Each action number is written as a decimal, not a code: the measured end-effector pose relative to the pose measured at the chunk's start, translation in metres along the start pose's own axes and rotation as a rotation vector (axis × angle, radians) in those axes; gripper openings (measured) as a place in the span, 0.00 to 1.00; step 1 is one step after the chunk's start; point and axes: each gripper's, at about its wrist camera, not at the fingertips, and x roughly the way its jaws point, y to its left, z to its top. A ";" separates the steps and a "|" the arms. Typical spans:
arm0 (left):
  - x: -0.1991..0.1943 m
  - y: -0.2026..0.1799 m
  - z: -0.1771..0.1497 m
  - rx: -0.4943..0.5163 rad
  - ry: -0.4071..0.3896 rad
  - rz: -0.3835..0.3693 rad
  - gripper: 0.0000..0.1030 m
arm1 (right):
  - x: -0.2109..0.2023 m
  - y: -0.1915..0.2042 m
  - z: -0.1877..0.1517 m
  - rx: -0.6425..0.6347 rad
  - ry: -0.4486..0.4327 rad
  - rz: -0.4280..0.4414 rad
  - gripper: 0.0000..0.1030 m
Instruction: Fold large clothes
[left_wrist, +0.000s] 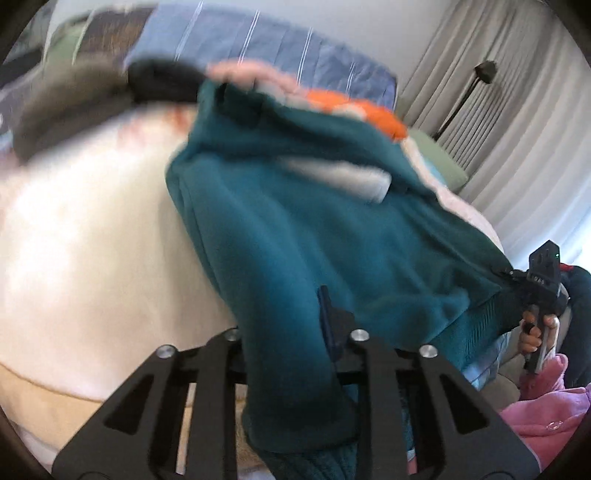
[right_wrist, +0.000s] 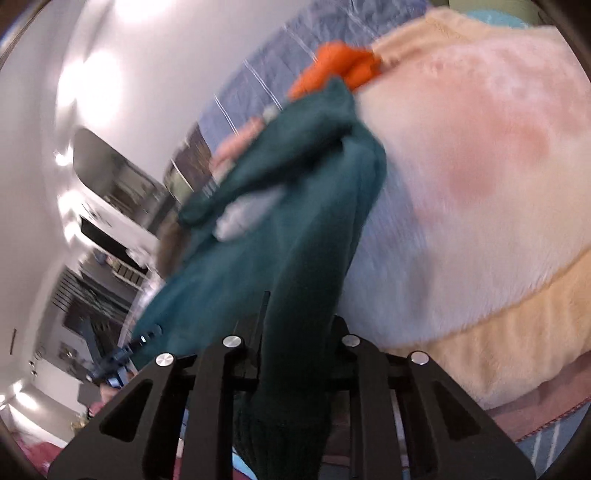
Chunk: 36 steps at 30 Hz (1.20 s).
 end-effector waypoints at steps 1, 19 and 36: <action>-0.012 -0.003 0.007 0.000 -0.042 -0.009 0.18 | -0.008 0.007 0.006 -0.006 -0.027 0.031 0.18; -0.121 -0.039 0.011 0.034 -0.173 -0.031 0.19 | -0.109 0.083 0.007 -0.164 -0.183 0.049 0.19; -0.037 0.013 0.082 -0.073 -0.121 -0.004 0.21 | -0.022 0.048 0.079 -0.053 -0.189 -0.008 0.19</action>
